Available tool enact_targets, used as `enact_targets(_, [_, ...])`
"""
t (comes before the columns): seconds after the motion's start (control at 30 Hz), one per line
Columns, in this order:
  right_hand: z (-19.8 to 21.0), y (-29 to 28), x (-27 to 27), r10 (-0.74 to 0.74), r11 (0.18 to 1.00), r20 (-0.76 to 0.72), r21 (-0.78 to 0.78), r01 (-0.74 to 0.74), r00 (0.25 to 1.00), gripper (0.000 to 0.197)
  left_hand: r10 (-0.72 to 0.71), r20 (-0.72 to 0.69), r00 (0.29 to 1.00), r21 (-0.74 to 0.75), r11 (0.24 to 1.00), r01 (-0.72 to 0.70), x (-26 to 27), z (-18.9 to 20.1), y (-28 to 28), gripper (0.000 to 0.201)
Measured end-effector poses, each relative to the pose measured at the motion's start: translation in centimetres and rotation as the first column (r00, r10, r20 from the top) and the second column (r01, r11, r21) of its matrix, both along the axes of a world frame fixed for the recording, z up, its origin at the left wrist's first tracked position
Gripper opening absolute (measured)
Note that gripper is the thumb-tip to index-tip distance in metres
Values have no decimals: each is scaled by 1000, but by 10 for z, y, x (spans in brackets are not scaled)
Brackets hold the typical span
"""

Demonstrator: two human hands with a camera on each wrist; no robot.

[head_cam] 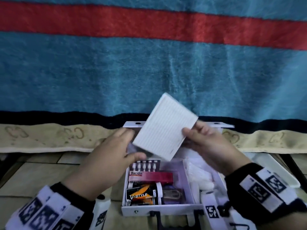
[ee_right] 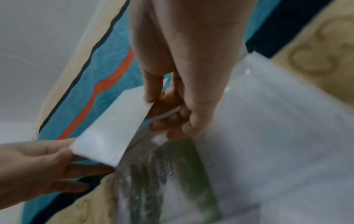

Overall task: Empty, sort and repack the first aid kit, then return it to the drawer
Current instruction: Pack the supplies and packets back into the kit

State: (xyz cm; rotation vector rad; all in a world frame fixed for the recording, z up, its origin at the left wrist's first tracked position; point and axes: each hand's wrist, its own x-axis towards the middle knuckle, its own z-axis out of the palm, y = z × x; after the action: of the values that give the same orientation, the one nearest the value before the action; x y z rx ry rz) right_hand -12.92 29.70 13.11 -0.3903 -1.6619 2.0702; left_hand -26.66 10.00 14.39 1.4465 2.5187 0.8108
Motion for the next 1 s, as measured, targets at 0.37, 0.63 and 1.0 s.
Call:
enact_targets(0.37, [47,40,0,-337,706,-136,618,345,932,15,-3,-355,935,-121,992,-42,5,-20,16,73])
enact_targets(0.63, [46,33,13,-453,-213,189,926,-311,871,37,26,-377,926,-129,988,-81,7,-18,20,63])
enact_targets(1.0, [38,32,-10,-502,30,389,900,-434,772,9,26,-382,924,-134,987,-83,6,-18,19,65])
